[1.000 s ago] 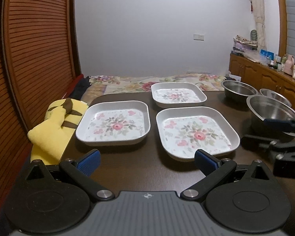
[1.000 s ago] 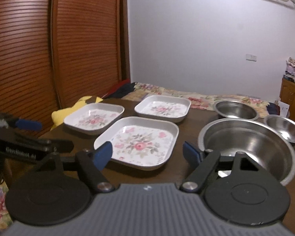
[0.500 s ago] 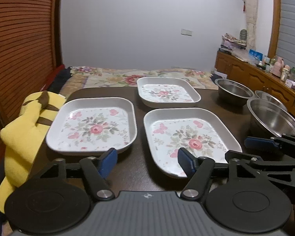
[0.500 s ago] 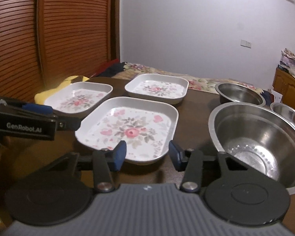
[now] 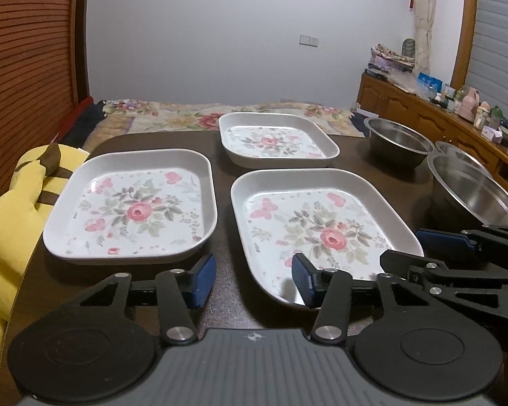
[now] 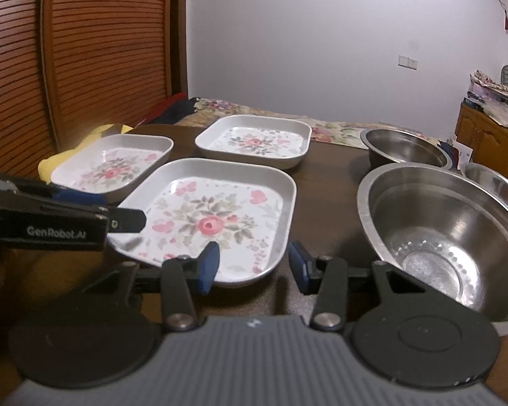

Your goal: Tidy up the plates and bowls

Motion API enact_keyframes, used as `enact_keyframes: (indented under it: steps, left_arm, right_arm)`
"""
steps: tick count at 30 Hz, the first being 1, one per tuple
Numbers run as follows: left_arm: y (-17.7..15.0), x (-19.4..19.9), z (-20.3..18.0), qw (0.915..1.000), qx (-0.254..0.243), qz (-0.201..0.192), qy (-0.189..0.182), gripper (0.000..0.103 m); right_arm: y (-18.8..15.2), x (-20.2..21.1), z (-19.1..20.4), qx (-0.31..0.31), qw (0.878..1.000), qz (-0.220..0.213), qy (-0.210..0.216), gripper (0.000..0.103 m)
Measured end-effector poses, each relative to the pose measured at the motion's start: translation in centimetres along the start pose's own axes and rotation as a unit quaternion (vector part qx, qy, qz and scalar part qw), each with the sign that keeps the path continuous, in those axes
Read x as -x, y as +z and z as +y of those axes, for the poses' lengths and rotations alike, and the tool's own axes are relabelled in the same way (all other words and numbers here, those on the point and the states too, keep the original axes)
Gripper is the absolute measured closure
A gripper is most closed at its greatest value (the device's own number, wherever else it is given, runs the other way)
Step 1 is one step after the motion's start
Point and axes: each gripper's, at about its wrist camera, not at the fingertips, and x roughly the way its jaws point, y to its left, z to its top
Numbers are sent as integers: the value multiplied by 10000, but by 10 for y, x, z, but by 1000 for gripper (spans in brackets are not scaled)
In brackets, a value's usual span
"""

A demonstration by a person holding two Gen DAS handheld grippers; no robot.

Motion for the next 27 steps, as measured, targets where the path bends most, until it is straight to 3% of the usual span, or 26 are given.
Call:
enact_keyframes:
  steps: [10,13,16,27]
  left_arm:
    - [-2,-3,-1,9999,-19,58,-80,82]
    - [-2,-1,-1,9999,-39,68,-64,82]
    - [-2,7,-1,9999,-64,41,-104,82]
    - [-19,51,-12,9999,-103,-117,-34,82]
  right_arm:
    - [2,-8,-1,-116,9998,140,64,58]
    - [2,-8,-3,-184,9995,196,153,60]
    - [1,-4,-4,-162,9996,177,131,69]
    - [-5,32,-2,-75,9991,3,413,69]
